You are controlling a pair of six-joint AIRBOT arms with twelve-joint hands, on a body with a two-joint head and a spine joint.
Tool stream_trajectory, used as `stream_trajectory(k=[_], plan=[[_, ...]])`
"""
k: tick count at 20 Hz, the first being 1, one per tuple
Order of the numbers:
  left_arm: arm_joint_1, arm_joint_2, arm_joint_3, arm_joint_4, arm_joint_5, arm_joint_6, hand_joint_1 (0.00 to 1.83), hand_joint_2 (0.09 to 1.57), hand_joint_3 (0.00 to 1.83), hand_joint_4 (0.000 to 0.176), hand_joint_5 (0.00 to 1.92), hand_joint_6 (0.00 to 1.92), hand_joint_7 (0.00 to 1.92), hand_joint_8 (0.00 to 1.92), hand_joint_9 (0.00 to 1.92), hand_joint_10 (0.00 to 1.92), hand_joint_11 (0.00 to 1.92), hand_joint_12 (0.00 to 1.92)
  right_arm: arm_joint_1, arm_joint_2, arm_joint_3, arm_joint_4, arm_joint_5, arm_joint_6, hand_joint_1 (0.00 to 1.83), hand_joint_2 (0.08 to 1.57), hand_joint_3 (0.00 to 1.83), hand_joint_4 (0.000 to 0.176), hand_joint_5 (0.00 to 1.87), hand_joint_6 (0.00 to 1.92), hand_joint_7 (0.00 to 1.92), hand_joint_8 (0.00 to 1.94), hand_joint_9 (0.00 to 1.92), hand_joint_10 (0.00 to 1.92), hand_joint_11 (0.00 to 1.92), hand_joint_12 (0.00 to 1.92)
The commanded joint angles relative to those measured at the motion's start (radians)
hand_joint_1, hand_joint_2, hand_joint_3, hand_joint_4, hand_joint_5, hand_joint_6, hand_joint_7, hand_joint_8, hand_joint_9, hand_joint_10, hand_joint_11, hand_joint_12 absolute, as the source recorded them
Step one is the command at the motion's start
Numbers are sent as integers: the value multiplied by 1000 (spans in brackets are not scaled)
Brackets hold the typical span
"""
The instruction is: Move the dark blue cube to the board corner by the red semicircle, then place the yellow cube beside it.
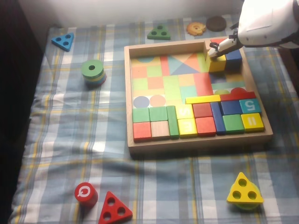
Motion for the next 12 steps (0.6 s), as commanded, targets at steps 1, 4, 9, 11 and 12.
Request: stream_trajectory(k=[1,4,9,11,12], plan=[[-5,2,0,-30,-104,-11,601,1456,0,176,392,1823,636,6,665,10,143,1439,6,0,-2,-2,-76,-6,1418,1203,7,109,222,2,1022,1941,1197,1921,1298,1921],[-4,2,0,-30,-104,-11,615,1411,14,160,406,1624,651,14,690,19,203,1400,7,8,-11,-2,-98,-6,1402,1188,0,116,255,7,1044,1941,1208,1921,1316,1921],[-4,2,-1,-30,-104,-11,555,1485,4,176,357,1871,612,0,678,8,194,1395,19,23,-21,-2,-122,-6,1391,1205,4,81,244,3,1046,1941,1194,1921,1290,1921],[-4,2,-1,-30,-104,-11,589,1468,0,176,381,1840,599,1,678,7,205,1399,19,23,-21,-2,-121,-6,1378,1204,4,94,254,4,1021,1941,1175,1921,1291,1921],[-4,2,-1,-30,-104,-11,622,1451,0,176,407,1804,635,13,703,17,218,1409,19,24,-21,-2,-121,-6,1388,1198,1,105,265,5,962,1941,1118,1921,1220,1921]])
